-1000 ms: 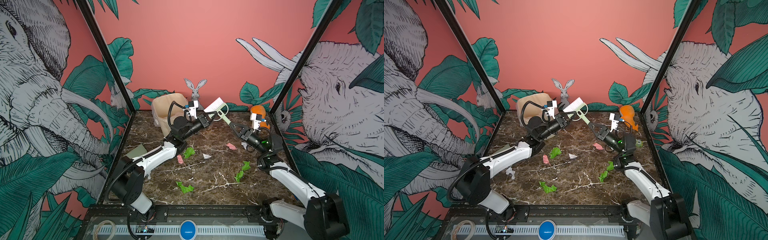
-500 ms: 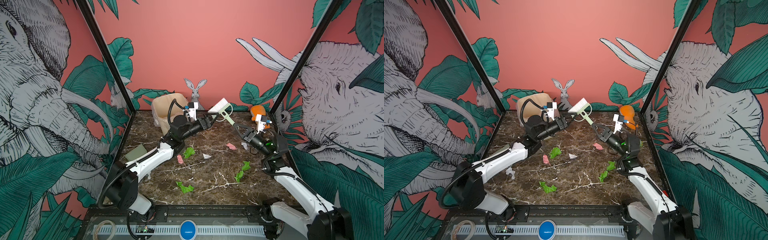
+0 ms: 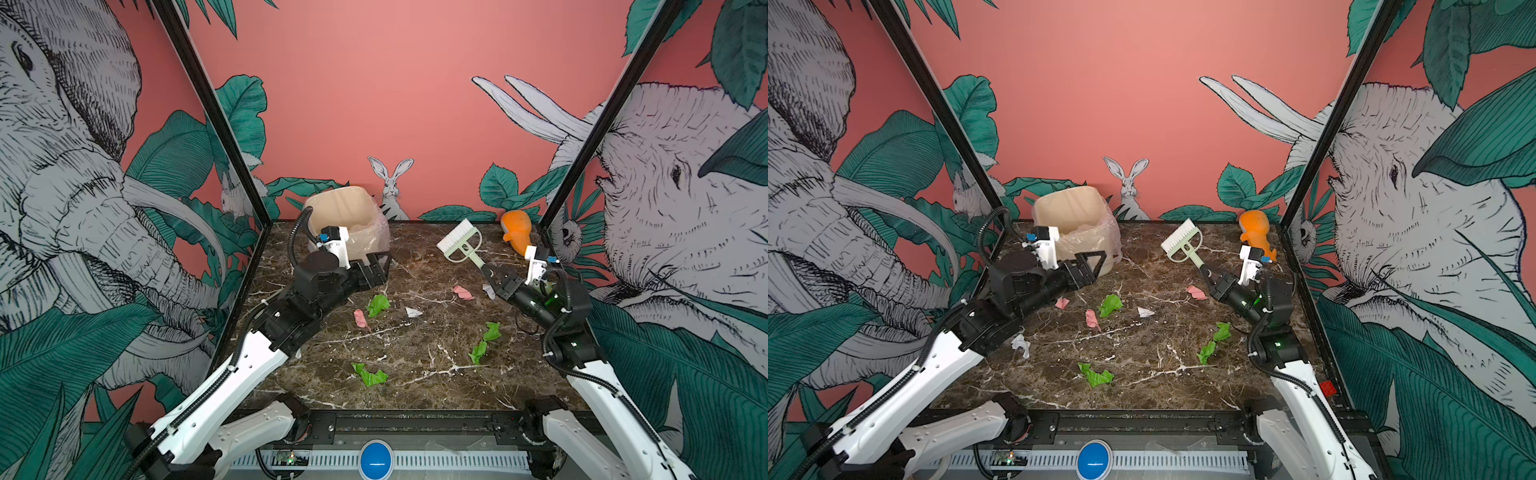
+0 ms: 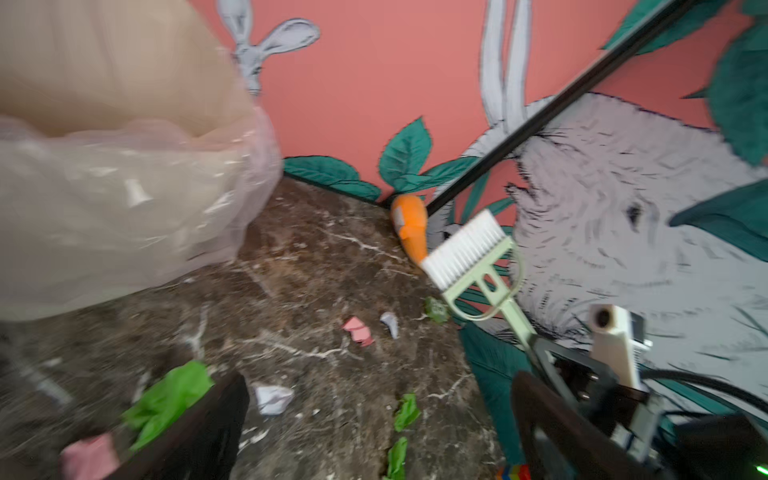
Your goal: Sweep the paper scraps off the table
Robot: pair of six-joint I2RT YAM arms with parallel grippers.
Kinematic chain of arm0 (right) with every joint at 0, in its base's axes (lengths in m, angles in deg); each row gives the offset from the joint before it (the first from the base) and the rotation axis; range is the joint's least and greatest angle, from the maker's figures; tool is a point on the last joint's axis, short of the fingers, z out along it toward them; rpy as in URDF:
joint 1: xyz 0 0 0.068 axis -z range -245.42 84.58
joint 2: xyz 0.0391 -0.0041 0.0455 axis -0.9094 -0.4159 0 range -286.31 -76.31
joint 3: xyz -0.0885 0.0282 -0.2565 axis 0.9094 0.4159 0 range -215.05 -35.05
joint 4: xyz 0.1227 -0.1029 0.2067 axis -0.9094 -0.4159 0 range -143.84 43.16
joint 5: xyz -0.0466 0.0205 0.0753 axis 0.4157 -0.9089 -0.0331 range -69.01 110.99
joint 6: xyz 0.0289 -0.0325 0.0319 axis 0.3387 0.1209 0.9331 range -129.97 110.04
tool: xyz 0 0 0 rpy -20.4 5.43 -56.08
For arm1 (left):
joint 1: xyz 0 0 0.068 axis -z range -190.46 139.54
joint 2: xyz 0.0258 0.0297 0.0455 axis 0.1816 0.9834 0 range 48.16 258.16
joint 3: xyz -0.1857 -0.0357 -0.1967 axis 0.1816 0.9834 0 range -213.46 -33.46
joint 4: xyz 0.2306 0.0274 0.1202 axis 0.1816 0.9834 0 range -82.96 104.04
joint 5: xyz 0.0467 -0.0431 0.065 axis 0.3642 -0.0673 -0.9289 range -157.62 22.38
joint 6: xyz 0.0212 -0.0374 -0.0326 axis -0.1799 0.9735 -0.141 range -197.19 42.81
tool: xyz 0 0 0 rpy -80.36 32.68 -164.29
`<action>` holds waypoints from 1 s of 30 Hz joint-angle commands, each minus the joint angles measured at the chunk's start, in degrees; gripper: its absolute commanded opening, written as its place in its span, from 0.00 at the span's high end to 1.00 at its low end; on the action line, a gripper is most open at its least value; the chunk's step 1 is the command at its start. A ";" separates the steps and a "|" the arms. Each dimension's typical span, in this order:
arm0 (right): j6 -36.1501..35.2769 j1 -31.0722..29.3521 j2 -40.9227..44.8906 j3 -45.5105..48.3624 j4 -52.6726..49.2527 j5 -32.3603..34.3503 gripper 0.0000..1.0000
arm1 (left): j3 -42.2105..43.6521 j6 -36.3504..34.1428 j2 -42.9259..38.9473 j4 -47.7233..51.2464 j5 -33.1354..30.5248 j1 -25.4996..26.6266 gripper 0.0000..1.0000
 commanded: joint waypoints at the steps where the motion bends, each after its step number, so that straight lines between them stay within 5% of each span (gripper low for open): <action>1: -4.23 0.76 2.51 -0.49 -6.88 1.06 1.00 | -4.05 4.80 -0.52 24.15 -13.01 -0.05 0.01; 6: -5.72 1.83 3.73 -1.47 -11.61 0.11 1.00 | -5.09 8.76 -0.57 37.64 -13.86 -3.82 0.00; 11: -6.92 3.13 4.59 -2.36 -14.90 -1.22 1.00 | -0.15 7.31 -2.32 39.54 -6.52 -15.39 0.01; 26: -6.95 8.22 4.83 -0.43 -16.49 -7.05 1.00 | 13.32 -4.62 4.39 25.52 1.15 -36.02 0.04; 30: -6.73 10.11 3.68 0.18 -15.06 -9.20 1.00 | 15.43 -6.32 8.73 21.66 2.25 -39.86 0.15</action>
